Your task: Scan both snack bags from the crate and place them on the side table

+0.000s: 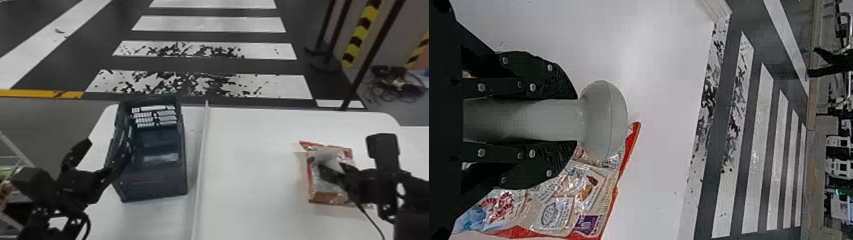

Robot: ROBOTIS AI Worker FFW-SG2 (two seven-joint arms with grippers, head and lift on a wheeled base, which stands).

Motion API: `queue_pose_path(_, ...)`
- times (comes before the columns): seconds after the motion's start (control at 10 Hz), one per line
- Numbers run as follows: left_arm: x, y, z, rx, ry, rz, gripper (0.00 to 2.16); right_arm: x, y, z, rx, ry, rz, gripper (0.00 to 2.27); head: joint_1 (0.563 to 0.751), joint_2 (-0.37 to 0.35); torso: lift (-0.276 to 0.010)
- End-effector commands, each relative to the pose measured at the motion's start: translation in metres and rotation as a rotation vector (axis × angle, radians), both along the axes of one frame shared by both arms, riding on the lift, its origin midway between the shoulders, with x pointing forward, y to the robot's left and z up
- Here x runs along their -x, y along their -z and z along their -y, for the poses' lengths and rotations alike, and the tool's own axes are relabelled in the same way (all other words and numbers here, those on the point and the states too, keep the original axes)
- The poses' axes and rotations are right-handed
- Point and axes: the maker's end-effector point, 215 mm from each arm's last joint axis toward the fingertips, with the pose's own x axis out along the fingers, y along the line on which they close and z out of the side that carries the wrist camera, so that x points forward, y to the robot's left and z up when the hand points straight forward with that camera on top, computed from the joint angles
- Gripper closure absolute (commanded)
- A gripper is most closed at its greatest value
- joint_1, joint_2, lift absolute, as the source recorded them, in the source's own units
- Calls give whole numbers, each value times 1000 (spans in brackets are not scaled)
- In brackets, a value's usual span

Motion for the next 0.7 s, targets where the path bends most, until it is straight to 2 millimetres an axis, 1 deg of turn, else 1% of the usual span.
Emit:
queue_pose_path(0.0, 0, -1, -1, 1, -1, 4, 137, -3, 4, 3, 0, 9, -5, 2223, 695, 37, -98)
queue_pose_path(0.2, 0, 0, -2, 0, -3, 2, 137, -4, 1, 5, 3, 13, 1, 2223, 695, 34, -98)
queue_pose_path(0.3, 0, 0, -2, 1, -3, 1, 140, -1, 4, 5, 4, 13, -4, 2223, 695, 33, -98)
queue_pose_path(0.4, -1, -1, -2, 2, -4, 5, 140, -3, -6, 8, 9, 18, 16, 2223, 695, 33, -98)
queue_pose_path(0.5, -1, -1, -2, 2, -4, 5, 140, -5, -15, 21, 13, 42, 34, 2223, 695, 32, -98)
queue_pose_path(0.6, -1, -1, -2, 2, -4, 5, 140, -6, -22, 44, 9, 84, 54, 2223, 695, 24, -98)
